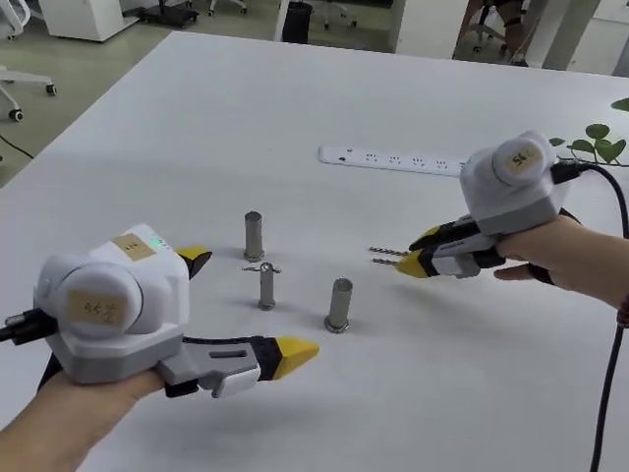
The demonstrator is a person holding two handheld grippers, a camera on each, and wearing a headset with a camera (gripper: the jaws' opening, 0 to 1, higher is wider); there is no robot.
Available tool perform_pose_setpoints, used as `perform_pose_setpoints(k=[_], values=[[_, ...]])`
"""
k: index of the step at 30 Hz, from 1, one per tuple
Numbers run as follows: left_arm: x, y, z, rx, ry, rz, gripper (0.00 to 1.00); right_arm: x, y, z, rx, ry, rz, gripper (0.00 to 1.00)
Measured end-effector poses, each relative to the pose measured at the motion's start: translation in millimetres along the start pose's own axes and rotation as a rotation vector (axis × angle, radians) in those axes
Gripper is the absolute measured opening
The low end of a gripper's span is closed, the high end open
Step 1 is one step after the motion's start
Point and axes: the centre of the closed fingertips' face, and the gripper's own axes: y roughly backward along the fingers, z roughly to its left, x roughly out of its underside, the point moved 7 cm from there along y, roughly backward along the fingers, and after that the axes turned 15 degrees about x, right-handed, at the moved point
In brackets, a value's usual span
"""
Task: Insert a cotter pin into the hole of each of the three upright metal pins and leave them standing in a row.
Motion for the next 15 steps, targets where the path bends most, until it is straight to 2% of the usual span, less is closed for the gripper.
perform_pose_setpoints(k=[4, 9, 15], values=[[1.9, 0.3, 0.7, -0.003, 0.002, 0.011, 0.92, 2.2, -8.4, -4.1, -0.006, 0.020, 0.032, 0.16], [3.7, -0.1, 0.4, 0.004, -0.002, 0.023, 0.91, 2.3, -15.0, -7.9, -0.011, 0.017, 0.046, 0.13], [4.8, -0.8, 0.5, 0.007, 0.001, 0.029, 0.90, 7.2, -20.2, -9.7, -0.019, 0.058, 0.092, 0.10]])
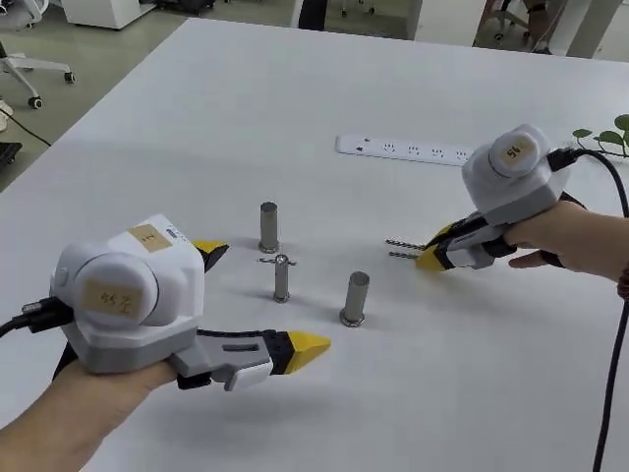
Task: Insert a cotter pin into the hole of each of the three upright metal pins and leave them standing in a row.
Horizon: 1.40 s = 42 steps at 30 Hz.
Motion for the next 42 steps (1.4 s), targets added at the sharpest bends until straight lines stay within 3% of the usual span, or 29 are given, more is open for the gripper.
perform_pose_setpoints(k=[13, 24, 33, 42], values=[[2.1, -1.0, -1.6, 0.009, 0.002, 0.016, 0.88, -3.8, 0.6, 3.5, -0.031, 0.091, 0.045, 0.00], [4.5, -0.9, -0.3, 0.019, 0.023, 0.020, 0.87, -5.3, -2.5, 0.7, -0.035, 0.161, 0.066, 0.00], [7.7, 0.6, 4.0, 0.014, 0.020, 0.042, 0.84, -9.0, -0.3, 5.5, -0.044, 0.226, 0.014, 0.00], [7.0, 1.9, 4.2, 0.026, 0.023, 0.047, 0.77, -12.9, 16.4, 17.5, -0.044, 0.257, -0.037, 0.00]])
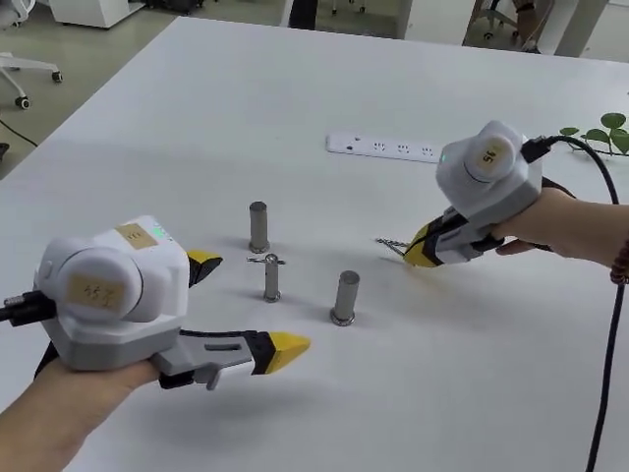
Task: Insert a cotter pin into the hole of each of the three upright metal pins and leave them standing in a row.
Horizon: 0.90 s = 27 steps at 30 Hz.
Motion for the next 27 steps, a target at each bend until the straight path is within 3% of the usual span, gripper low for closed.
perform_pose_setpoints(k=[14, 27], values=[[-2.6, 2.4, -7.0, 0.011, -0.020, 0.037, 0.70, -2.8, 32.9, 25.7, -0.009, -0.019, -0.085, 0.00], [-12.3, 1.4, -16.7, 0.057, 0.014, -0.016, 0.65, -8.1, 56.0, 47.8, -0.029, 0.042, -0.144, 0.00]])
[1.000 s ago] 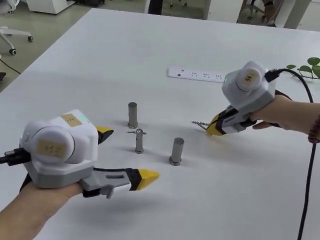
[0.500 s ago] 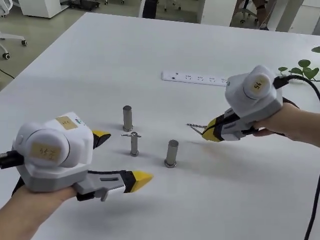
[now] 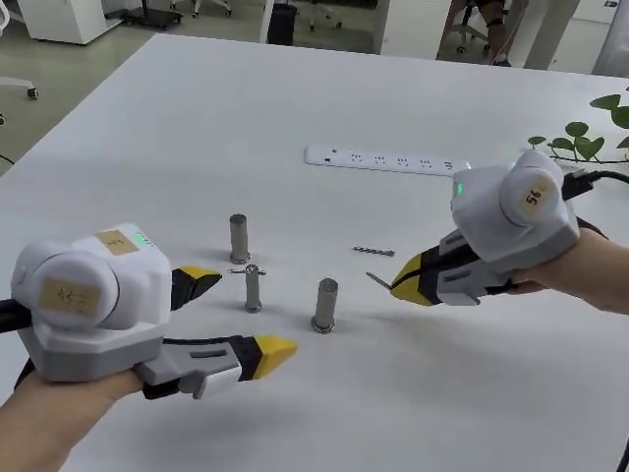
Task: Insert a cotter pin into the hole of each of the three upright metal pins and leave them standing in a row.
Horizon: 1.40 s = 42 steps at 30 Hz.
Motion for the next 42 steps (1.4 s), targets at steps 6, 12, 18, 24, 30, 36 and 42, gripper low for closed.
perform_pose_setpoints(k=[6, 12, 18, 24, 30, 36, 42], values=[[-5.4, 0.8, -6.2, 0.014, -0.010, 0.001, 0.60, -15.8, 7.9, 15.5, -0.014, 0.034, -0.044, 0.00], [-10.9, -1.3, -21.8, 0.090, 0.023, -0.018, 0.52, -32.1, 12.6, 28.3, -0.032, 0.080, -0.081, 0.00], [-14.9, -3.4, -31.4, 0.130, 0.051, -0.043, 0.45, -46.6, 15.8, 41.4, -0.051, 0.124, -0.115, 0.00], [-14.8, -5.2, -37.0, 0.150, 0.055, -0.038, 0.36, -54.1, 18.2, 53.1, -0.069, 0.184, -0.136, 0.00], [-15.4, -5.8, -40.6, 0.167, 0.086, -0.044, 0.29, -57.3, 19.6, 61.6, -0.078, 0.217, -0.148, 0.00], [-15.8, -6.1, -40.8, 0.174, 0.144, -0.058, 0.24, -61.1, 20.6, 68.8, -0.076, 0.246, -0.166, 0.00], [-18.8, -6.8, -44.1, 0.200, 0.178, -0.073, 0.17, -64.6, 22.2, 76.2, -0.088, 0.263, -0.175, 0.00]])
